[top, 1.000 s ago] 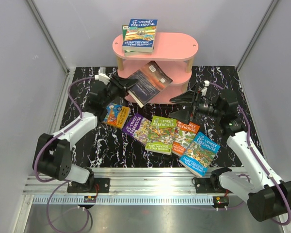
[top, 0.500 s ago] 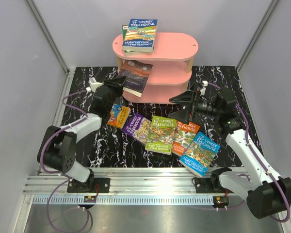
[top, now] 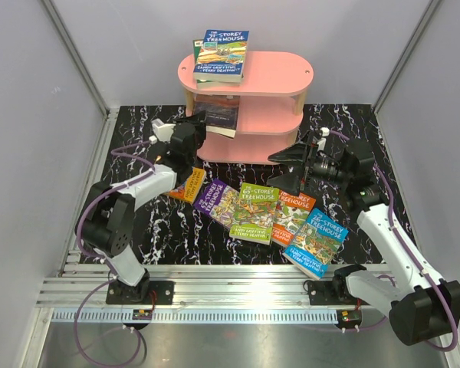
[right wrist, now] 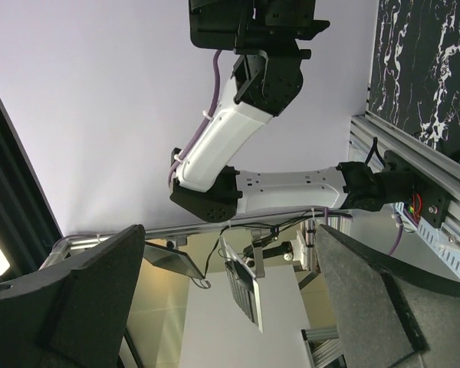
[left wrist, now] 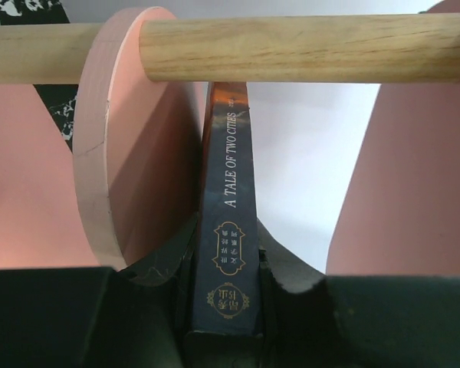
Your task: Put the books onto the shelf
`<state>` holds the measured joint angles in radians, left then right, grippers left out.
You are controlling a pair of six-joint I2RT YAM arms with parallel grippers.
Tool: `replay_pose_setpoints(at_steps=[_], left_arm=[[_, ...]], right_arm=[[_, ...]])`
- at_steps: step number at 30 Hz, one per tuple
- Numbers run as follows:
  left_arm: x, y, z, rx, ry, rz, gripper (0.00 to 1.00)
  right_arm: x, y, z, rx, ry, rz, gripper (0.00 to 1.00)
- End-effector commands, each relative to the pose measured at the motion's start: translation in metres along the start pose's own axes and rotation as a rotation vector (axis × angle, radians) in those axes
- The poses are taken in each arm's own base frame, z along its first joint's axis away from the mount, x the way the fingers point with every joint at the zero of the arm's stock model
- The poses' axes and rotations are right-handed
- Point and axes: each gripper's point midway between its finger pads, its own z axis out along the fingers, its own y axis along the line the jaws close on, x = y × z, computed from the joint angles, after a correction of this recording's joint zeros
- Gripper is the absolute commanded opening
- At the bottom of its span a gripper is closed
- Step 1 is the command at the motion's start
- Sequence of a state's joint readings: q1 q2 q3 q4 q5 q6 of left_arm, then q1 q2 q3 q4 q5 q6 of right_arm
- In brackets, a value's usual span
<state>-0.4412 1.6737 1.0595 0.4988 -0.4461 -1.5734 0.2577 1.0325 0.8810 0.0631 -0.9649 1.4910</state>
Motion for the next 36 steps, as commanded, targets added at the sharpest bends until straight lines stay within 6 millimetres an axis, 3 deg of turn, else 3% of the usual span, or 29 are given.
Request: replay_pose_setpoints(at_steps=[1, 5, 6, 7, 8, 10, 13, 24, 29, 36], left_arm=[[-0.017, -0.074, 0.001, 0.161, -0.11, -0.14, 0.02], [-0.009, -0.058, 0.0, 0.118, -0.073, -0.174, 0.19], [-0.008, -0.054, 0.0, 0.108, -0.068, -0.17, 0.36], [-0.003, -0.052, -0.002, 0.089, -0.036, -0.189, 0.45], [-0.003, -0.041, -0.003, 0.046, -0.028, -0.181, 0.52], [0.002, -0.037, -0.007, 0.027, 0.015, -0.183, 0.69], [0.006, -0.027, -0.01, -0.042, 0.06, -0.118, 0.82], [0.017, 0.011, -0.018, -0.173, 0.239, -0.058, 0.99], [0.034, 0.032, -0.023, -0.238, 0.429, -0.027, 0.99], [0.045, 0.038, -0.025, -0.261, 0.541, 0.011, 0.99]], right_arm=[[0.004, 0.012, -0.005, -0.032, 0.025, -0.054, 1.0], [0.004, 0.013, -0.007, -0.036, 0.027, -0.057, 1.0], [0.004, 0.013, -0.007, -0.036, 0.028, -0.057, 1.0], [0.004, 0.013, -0.007, -0.037, 0.031, -0.059, 1.0], [0.003, 0.014, -0.007, -0.038, 0.028, -0.061, 1.0], [0.005, 0.015, -0.007, -0.039, 0.033, -0.066, 1.0], [0.005, 0.014, -0.007, -0.039, 0.031, -0.061, 1.0], [0.008, 0.012, -0.009, -0.05, 0.029, -0.047, 1.0], [0.007, 0.007, -0.01, -0.043, 0.023, -0.034, 1.0], [0.007, 0.002, -0.01, -0.029, 0.015, -0.032, 1.0]])
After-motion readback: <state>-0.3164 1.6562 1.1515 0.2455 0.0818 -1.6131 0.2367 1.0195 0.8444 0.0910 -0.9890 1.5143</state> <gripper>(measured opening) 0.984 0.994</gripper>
